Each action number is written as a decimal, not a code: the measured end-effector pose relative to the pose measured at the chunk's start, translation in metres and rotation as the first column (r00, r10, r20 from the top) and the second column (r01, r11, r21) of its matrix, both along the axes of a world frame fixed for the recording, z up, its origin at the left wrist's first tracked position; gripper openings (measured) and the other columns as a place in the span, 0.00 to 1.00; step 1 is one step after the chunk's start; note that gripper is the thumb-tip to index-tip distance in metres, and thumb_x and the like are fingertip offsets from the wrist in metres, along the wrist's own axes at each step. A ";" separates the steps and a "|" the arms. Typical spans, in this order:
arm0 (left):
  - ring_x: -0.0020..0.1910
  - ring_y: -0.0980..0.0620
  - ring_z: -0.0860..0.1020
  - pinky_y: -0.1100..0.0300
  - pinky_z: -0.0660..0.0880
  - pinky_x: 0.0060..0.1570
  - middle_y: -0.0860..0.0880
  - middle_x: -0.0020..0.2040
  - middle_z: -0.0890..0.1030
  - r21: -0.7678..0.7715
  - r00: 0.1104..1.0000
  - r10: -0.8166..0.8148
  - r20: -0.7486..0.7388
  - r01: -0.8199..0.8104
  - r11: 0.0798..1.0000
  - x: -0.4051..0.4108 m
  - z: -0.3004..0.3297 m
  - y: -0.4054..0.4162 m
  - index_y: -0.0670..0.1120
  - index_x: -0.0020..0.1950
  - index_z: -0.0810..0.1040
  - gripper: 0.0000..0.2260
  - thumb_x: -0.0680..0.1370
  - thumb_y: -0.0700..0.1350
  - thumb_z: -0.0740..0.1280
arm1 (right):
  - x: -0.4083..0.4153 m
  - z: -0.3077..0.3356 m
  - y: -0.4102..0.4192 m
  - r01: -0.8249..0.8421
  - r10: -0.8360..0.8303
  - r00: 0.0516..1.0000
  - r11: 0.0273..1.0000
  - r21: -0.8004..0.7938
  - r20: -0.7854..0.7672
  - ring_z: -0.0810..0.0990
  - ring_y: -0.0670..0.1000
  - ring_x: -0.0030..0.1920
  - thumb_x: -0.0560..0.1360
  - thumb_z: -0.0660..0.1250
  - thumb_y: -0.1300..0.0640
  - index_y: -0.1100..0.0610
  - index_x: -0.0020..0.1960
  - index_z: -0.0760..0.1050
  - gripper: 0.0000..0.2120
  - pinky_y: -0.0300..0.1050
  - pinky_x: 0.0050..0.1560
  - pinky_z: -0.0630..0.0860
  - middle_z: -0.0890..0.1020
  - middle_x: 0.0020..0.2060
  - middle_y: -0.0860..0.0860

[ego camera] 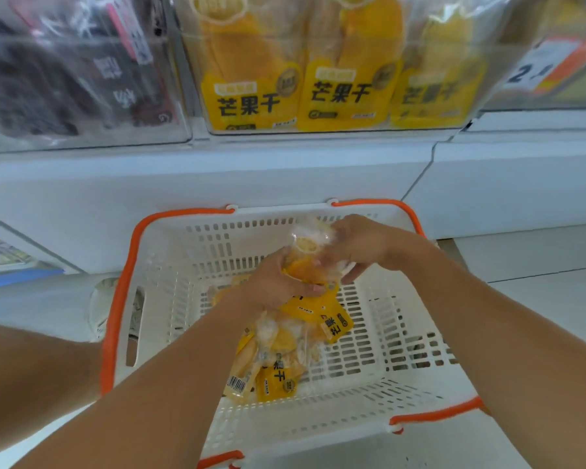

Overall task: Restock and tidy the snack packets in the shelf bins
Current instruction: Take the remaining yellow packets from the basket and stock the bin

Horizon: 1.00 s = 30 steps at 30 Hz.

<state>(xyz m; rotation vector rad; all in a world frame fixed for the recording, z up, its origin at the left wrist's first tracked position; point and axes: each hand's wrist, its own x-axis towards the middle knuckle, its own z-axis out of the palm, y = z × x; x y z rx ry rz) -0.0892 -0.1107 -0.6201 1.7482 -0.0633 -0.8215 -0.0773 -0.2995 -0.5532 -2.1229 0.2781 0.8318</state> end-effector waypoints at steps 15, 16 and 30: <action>0.41 0.61 0.80 0.61 0.78 0.40 0.58 0.43 0.82 -0.347 0.485 0.298 0.822 0.012 0.938 0.014 0.285 -0.102 0.54 0.52 0.75 0.21 0.65 0.51 0.81 | -0.043 0.325 -0.070 -0.018 0.447 0.389 0.878 -0.478 0.806 0.82 0.51 0.39 0.61 0.82 0.46 0.56 0.43 0.80 0.19 0.54 0.41 0.78 0.83 0.38 0.50; 0.42 0.60 0.80 0.59 0.78 0.41 0.57 0.44 0.82 -0.280 0.434 0.239 0.869 0.031 0.960 0.024 0.302 -0.105 0.53 0.54 0.75 0.22 0.66 0.53 0.80 | -0.040 0.330 -0.080 0.009 0.420 0.333 0.894 -0.448 0.844 0.84 0.55 0.42 0.62 0.82 0.45 0.58 0.46 0.81 0.22 0.58 0.43 0.79 0.84 0.40 0.53; 0.40 0.50 0.74 0.55 0.65 0.39 0.56 0.37 0.73 0.671 0.047 -0.680 0.731 -0.225 0.706 0.114 0.307 -0.096 0.54 0.43 0.72 0.21 0.67 0.70 0.71 | 0.043 0.294 -0.095 -0.005 0.550 0.550 0.755 -0.655 0.629 0.80 0.52 0.42 0.63 0.83 0.49 0.50 0.46 0.78 0.17 0.51 0.44 0.77 0.82 0.41 0.48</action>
